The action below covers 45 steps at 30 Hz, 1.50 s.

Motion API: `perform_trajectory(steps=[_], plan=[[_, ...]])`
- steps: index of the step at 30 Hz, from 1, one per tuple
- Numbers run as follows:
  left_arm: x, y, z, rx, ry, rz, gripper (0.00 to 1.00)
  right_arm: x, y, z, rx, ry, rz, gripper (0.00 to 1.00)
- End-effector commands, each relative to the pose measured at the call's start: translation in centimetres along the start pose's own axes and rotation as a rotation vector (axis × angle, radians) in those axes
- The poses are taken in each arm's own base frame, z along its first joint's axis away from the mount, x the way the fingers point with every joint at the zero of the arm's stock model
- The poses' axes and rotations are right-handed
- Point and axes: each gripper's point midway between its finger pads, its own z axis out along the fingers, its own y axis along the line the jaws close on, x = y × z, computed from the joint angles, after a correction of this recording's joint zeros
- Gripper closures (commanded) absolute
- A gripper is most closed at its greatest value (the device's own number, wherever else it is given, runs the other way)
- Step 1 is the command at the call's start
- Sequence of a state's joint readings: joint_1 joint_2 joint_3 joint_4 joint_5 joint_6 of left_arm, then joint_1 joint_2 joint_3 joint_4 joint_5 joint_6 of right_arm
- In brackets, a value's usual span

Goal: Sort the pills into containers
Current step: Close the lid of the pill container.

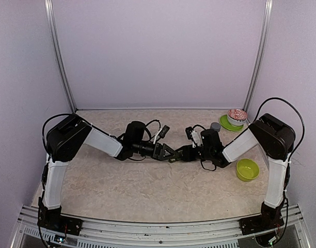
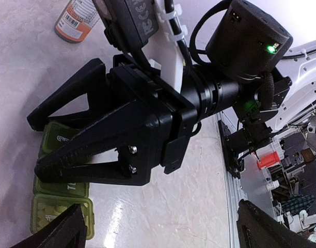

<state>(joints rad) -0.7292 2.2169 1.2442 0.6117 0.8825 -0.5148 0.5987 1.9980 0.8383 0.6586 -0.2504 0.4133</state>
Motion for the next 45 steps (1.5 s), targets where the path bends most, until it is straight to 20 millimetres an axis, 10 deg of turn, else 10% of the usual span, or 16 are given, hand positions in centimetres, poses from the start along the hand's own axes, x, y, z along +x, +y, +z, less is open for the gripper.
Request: perform_trajectory(steps=[1, 45], plan=[[-0.4, -1.3, 0.1, 0.003, 0.008, 0.004, 0.01, 2.2, -1.4, 0.1, 0.037, 0.054, 0.024, 0.46], [4.0, 3.0, 2.0, -0.147, 0.169, -0.112, 0.02, 2.2, -1.7, 0.1, 0.055, 0.065, 0.025, 0.46]])
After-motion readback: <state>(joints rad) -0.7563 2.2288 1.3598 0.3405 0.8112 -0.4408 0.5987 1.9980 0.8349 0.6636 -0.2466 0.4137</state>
